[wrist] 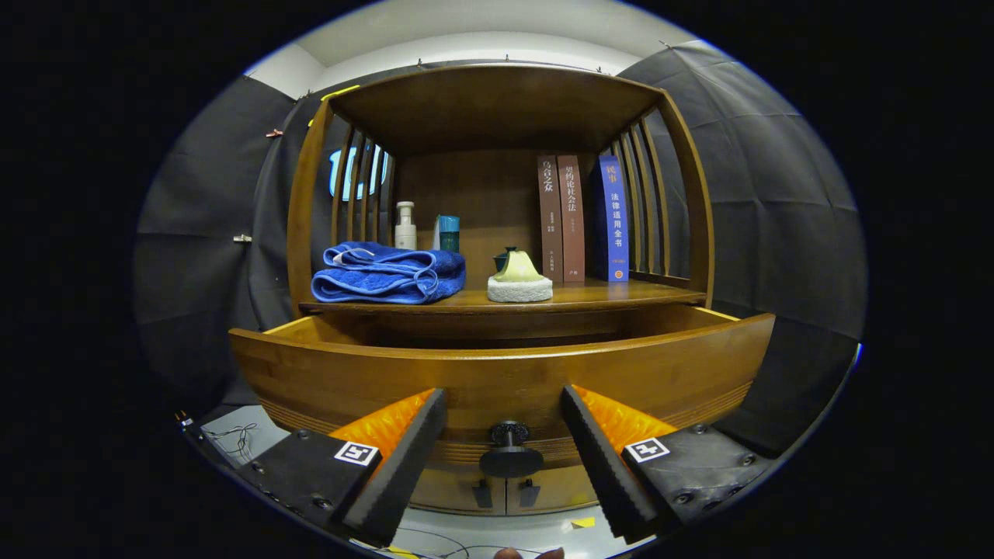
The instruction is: Pull open the drawer, take out the items inside it, and place them on the countertop above the cabinet.
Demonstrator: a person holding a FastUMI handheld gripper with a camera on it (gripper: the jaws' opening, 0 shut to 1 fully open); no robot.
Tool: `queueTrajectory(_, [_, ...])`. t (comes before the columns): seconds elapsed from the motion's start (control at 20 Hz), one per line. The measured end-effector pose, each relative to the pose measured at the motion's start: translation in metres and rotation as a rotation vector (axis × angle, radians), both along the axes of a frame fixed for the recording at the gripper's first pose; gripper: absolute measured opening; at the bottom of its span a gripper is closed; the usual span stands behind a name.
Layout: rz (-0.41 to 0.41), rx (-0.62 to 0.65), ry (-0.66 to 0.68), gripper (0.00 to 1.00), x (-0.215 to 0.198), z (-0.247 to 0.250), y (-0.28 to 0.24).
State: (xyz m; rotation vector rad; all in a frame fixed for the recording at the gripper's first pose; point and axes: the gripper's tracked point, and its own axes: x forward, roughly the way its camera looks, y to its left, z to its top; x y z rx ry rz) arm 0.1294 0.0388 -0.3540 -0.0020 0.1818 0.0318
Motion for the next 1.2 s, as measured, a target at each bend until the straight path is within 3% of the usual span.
queueTrajectory(0.65, [-0.004, -0.084, 0.009, 0.99, 0.084, -0.011, 0.006])
queueTrajectory(1.2, [-0.003, -0.134, 0.005, 0.99, 0.095, -0.011, 0.009])
